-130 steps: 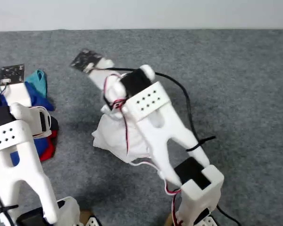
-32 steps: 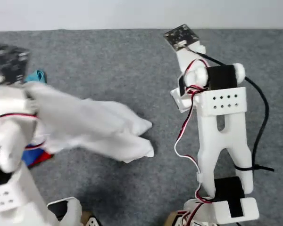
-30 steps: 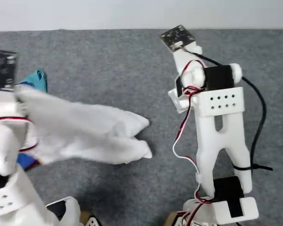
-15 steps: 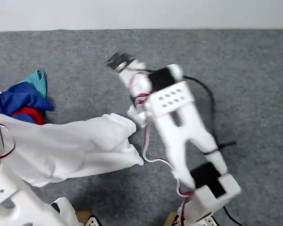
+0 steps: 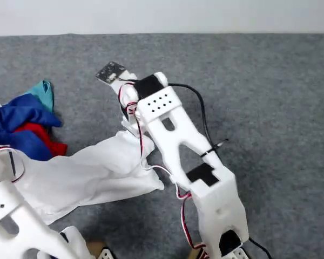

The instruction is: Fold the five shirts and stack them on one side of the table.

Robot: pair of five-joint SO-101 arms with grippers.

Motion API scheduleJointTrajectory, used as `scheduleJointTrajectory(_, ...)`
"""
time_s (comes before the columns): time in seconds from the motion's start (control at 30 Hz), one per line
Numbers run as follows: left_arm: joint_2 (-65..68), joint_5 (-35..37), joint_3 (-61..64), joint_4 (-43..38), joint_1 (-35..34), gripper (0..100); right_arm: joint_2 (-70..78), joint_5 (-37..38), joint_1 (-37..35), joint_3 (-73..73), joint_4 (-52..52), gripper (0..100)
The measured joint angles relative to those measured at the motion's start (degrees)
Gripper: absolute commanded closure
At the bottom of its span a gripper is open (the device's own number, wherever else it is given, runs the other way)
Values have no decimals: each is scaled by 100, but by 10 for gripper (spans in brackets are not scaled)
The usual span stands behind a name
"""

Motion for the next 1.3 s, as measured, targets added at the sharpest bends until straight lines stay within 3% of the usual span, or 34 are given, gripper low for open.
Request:
scheduleJointTrajectory(0.47,0,0,563,-536,0,995,1653,-9,-440,-1284,0,708)
scheduleJointTrajectory(0.7,0,0,563,-545,0,995,2013,-9,-440,-1679,0,991)
scheduleJointTrajectory(1.13,0,0,563,-545,0,995,2013,343,-316,-3508,598,988)
scheduleJointTrajectory(1.3,0,0,563,-545,0,995,1890,378,-193,-3534,598,988)
